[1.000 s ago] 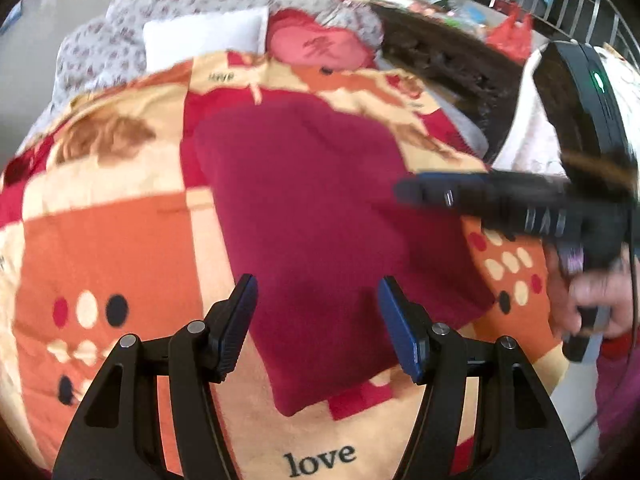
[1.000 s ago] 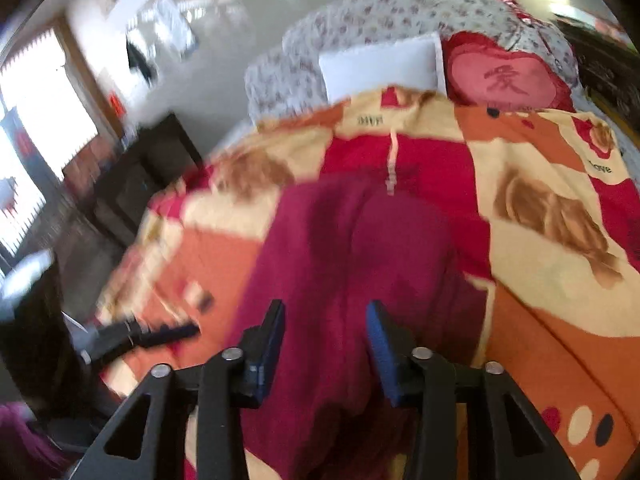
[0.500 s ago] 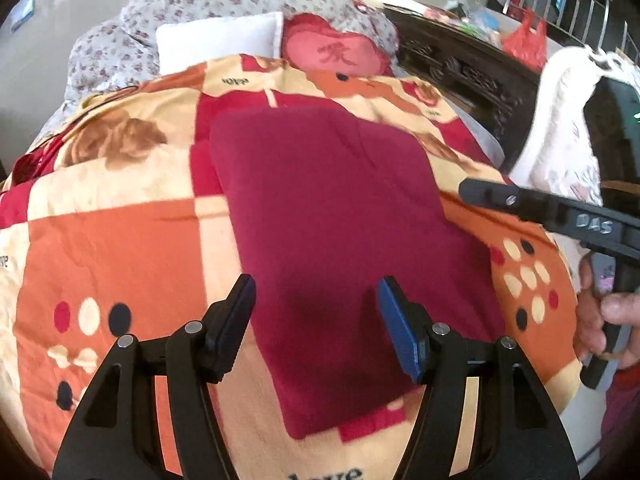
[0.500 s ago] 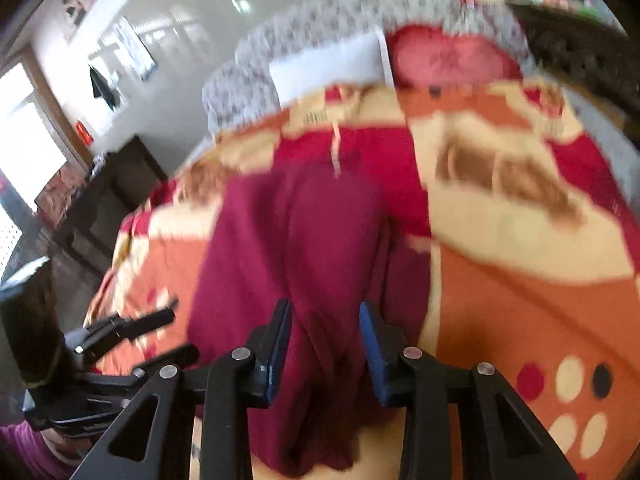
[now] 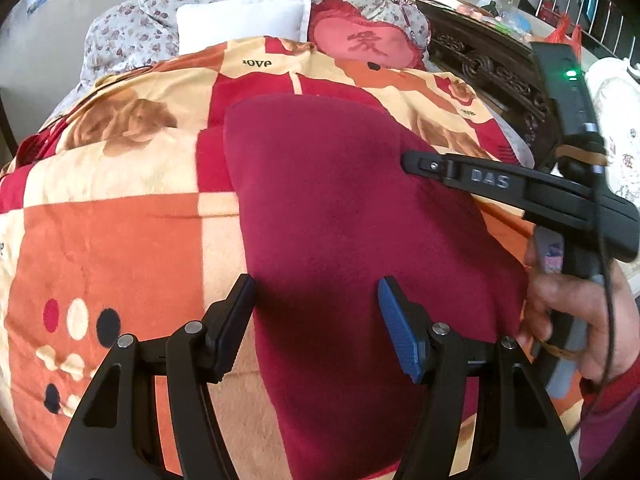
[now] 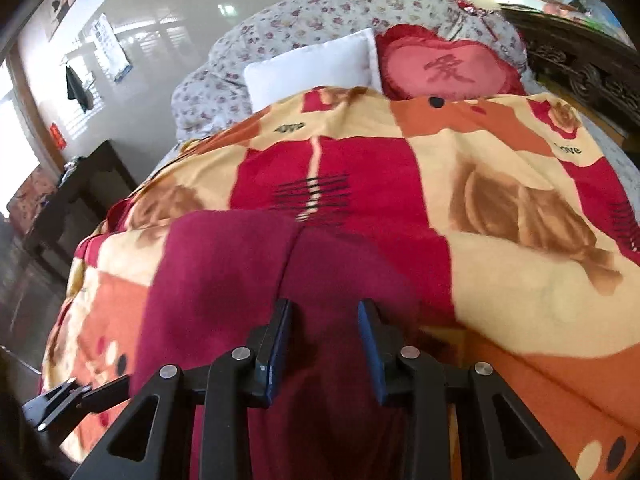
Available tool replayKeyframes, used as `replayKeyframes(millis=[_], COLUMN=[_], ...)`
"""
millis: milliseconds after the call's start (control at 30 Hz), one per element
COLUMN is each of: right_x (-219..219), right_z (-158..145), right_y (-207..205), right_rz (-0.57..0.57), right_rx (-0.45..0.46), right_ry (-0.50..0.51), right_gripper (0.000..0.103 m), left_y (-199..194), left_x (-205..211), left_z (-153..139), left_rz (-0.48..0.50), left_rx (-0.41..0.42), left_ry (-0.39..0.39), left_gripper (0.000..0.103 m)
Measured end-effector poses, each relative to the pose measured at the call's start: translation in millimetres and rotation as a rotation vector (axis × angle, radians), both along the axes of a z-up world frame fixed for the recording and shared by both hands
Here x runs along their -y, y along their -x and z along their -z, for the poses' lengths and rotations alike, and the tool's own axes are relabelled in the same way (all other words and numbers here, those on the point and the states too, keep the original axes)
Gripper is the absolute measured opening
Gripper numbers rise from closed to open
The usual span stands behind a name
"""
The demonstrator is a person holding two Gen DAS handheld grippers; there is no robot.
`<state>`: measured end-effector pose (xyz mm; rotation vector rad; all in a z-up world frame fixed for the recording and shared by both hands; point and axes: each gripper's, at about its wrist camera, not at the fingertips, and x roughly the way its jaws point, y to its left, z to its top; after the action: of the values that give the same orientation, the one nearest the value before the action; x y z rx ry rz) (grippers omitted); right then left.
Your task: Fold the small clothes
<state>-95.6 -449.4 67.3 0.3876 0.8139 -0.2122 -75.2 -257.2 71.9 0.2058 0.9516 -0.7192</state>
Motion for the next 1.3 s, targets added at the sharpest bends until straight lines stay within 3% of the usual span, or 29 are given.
replayKeyframes(millis=[133,367,533,600,700,800,900,1000,1100,1300], right_x=[10.8,-21.1,-34.9,-29.7,-13.2,-3.6,2.3,11.5,24.1,26.4], right_z=[-2.9,-41.8,-20.5,0.4,4.0,-5.0,-4.2,11.4,32.0,47.0], right_y=[2.7,47.0,74.6,76.7,84.8,97.7,101.9,93.3,88.1,74.6], right_rz=[0.022,-0.041,-0.037,-0.005,0.032,0.033,0.037,0.028,0.041,0.026], right_rx=[-0.003,0.019,-0.055,-0.082,-0.048,0.023,0.035,0.013,0.04,0.086], right_ry=[-0.058,-0.015,0.03,0.031,-0.061,-0.14,-0.138,-0.211,-0.358,-0.443], right_gripper=[0.031,0.033,0.033,0.042,0.055,0.059,0.074,0.076,0.079,0.087], left_y=[0.1,5.0,8.1,8.7,8.2,1.0,-10.9,-20.9,-28.4,-33.1], left_x=[0.8,-3.6,-3.5,-2.6,-7.9,-22.6,-35.8,-42.2,-40.6,-22.6], left_z=[-0.3,-3.7,-2.1,1.0,-0.7,-3.3,1.9,9.4,20.9,32.3], left_rz=[-0.001,-0.005,-0.006,-0.013,-0.009,0.009,-0.001,-0.013,-0.004,0.008], left_rx=[-0.005,0.003,0.011,0.003,-0.027,-0.108,-0.181,-0.225,-0.307,-0.332], left_ry=[-0.006,-0.005,-0.015,-0.01,0.016,0.091,0.149,0.193,0.25,0.259], left_gripper=[0.063,0.063,0.064,0.066,0.066,0.066,0.066,0.066,0.073,0.079])
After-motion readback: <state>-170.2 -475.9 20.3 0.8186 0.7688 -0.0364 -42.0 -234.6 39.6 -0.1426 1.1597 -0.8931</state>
